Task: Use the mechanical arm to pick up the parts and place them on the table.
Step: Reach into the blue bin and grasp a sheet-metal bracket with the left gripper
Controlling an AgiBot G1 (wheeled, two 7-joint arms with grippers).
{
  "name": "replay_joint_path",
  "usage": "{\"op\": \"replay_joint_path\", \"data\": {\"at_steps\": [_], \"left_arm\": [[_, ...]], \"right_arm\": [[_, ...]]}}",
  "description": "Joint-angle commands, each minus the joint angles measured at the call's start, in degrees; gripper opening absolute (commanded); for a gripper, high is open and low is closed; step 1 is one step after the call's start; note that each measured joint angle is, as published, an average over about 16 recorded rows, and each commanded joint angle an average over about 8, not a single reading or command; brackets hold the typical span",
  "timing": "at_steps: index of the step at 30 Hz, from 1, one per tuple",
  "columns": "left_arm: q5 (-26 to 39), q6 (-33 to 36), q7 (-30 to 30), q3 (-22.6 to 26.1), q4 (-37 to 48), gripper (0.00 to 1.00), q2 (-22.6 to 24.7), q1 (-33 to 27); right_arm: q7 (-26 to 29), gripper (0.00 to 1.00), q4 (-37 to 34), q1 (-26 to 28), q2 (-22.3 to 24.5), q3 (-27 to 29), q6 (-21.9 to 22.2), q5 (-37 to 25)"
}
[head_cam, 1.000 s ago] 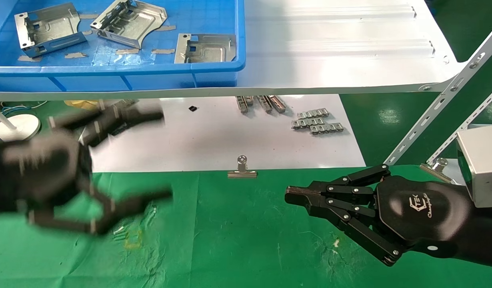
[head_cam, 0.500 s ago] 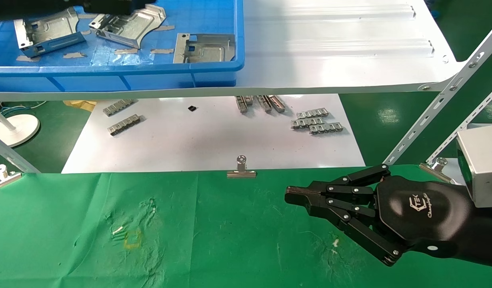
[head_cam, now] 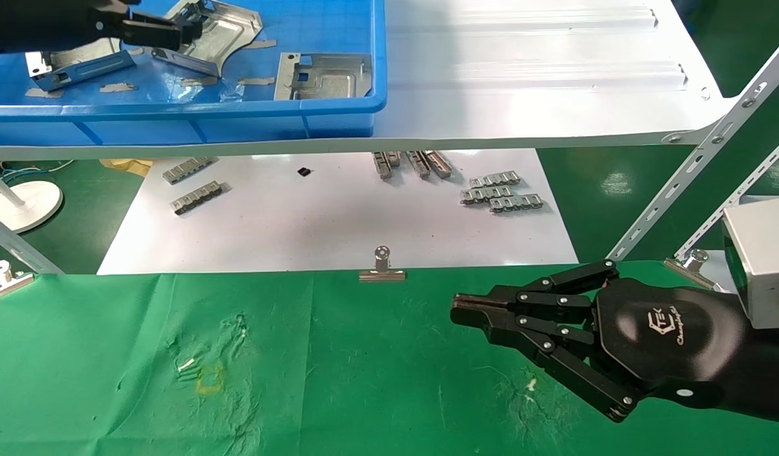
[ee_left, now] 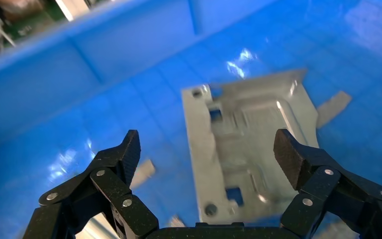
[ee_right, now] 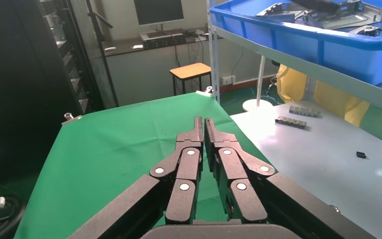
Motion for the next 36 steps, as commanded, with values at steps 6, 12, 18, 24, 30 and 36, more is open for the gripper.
{"op": "replay_joint_path", "data": {"at_steps": [6,12,18,24,30,36], "left_arm": [[0.46,0.29,-0.31,0.33,4.33,0.00,1.18,-1.23],[-0.29,-0.08,-0.34,-0.19,5.68,0.00,1.31,-1.08],[-0.68,-0.45,0.04,-0.47,6.30,0.00,1.35,-0.78],[-0.26,-0.69,0.43,-0.18,6.57,0.00,1.56,-0.91],[-0.18,-0.55,0.63,-0.12,6.73,0.00,1.87,-0.99],[-1.40,-0.54,0.99,-0.97,6.62,0.00,2.20,-0.52]], "right_arm": [[0.00,1.00,0.00,0.00,0.00,0.00,0.00,0.00],[0.00,1.00,0.00,0.00,0.00,0.00,0.00,0.00],[0.00,1.00,0.00,0.00,0.00,0.00,0.00,0.00],[0.00,1.00,0.00,0.00,0.00,0.00,0.00,0.00],[0.00,1.00,0.00,0.00,0.00,0.00,0.00,0.00],[0.00,1.00,0.00,0.00,0.00,0.00,0.00,0.00]]}}
